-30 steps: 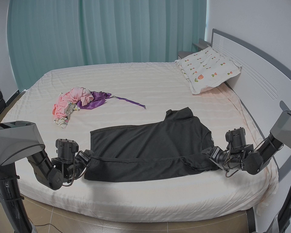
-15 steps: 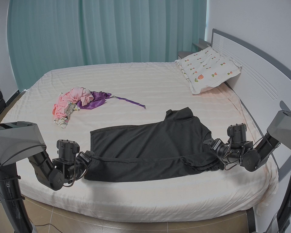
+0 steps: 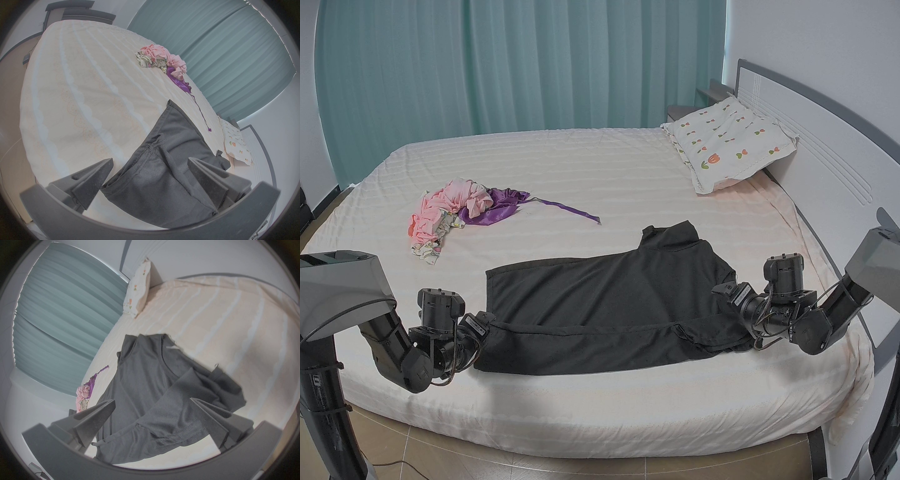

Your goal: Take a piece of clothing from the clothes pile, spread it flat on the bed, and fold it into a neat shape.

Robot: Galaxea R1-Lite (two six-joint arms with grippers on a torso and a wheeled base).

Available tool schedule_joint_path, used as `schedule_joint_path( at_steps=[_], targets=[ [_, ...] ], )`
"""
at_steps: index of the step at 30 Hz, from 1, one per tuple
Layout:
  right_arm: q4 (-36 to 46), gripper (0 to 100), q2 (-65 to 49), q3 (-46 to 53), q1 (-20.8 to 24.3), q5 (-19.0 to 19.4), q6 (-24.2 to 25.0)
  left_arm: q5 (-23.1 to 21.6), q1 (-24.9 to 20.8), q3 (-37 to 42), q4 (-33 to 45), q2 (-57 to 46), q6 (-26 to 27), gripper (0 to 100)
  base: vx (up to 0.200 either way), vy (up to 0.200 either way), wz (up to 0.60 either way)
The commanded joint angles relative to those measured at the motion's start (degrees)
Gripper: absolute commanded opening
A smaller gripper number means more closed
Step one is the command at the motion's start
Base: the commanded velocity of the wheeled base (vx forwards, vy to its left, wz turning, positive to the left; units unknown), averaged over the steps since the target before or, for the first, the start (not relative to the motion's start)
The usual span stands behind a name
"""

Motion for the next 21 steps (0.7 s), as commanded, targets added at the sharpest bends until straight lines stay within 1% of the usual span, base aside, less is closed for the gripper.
schedule_joint_path(
  at_steps=[1,11,15,21],
  targets=[
    [-0.8,100,6.4,-1.2,-0.1,2.7,1.7,0.1,0.0,0.0,0.0,0.3,0.0,100,0.000,0.000,0.00],
    [2.5,100,7.2,-0.3,-1.3,2.4,1.6,0.1,0.0,0.1,0.1,0.4,-0.1,100,0.000,0.000,0.00],
    [2.3,100,4.2,0.2,-1.3,1.7,1.6,0.2,0.0,0.1,0.0,0.3,0.3,100,0.000,0.000,0.00],
    [2.0,100,0.3,1.3,-1.3,1.7,1.5,0.6,-0.1,0.1,0.0,-0.2,0.2,100,0.000,0.000,0.00]
  ],
)
